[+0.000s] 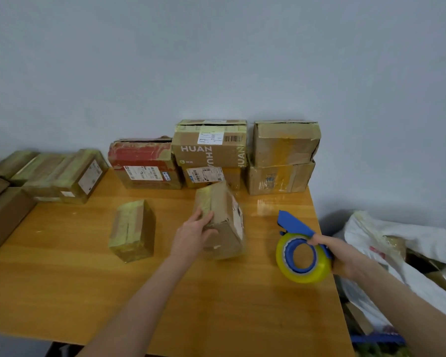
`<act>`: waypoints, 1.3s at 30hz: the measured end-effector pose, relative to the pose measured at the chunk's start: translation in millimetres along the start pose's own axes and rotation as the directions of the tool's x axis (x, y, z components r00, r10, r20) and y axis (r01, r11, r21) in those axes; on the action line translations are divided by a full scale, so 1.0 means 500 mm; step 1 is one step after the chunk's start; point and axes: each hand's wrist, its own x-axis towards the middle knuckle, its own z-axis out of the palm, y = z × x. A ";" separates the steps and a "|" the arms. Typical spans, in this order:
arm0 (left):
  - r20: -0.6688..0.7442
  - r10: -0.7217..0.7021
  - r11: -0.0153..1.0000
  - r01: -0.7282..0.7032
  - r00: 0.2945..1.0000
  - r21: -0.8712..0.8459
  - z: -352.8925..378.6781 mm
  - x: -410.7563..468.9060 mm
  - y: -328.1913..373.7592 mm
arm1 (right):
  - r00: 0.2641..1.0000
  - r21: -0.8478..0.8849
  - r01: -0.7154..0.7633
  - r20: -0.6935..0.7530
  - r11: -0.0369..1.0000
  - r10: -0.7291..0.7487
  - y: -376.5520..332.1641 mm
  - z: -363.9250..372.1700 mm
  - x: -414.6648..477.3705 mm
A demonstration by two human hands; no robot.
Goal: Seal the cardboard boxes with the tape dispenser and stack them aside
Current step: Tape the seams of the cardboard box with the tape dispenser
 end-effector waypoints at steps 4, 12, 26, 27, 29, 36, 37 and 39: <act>0.118 0.167 0.969 -0.185 0.979 0.165 0.014 -0.023 0.006 | 0.998 0.006 0.009 0.061 1.000 -0.009 0.009 -0.011 -0.008; 0.031 0.178 0.974 -0.181 0.984 0.140 0.023 -0.046 0.010 | 0.951 -0.321 0.263 0.243 0.910 -0.190 -0.088 0.037 -0.051; 0.279 0.204 0.584 0.112 0.938 -0.804 -0.038 -0.066 0.144 | 0.825 -0.399 0.529 0.449 0.749 -0.343 -0.172 0.104 -0.118; 0.275 0.211 0.591 0.102 0.938 -0.801 -0.035 -0.069 0.141 | 0.825 -0.464 0.535 0.469 0.706 -0.317 -0.178 0.102 -0.119; 0.268 0.206 0.598 0.096 0.941 -0.796 -0.033 -0.077 0.141 | 0.832 -0.517 0.531 0.469 0.671 -0.297 -0.179 0.104 -0.114; 0.400 -0.077 0.558 0.372 0.913 -0.742 -0.069 -0.040 0.091 | 0.832 -0.431 0.532 0.424 0.729 -0.357 -0.149 0.106 -0.100; 0.446 -0.116 0.455 0.446 0.888 -0.770 -0.079 -0.035 0.084 | 0.824 -0.431 0.545 0.436 0.719 -0.363 -0.150 0.105 -0.102; 0.521 -0.117 0.379 0.523 0.845 -0.763 -0.093 -0.024 0.083 | 0.807 -0.438 0.567 0.466 0.697 -0.363 -0.153 0.108 -0.106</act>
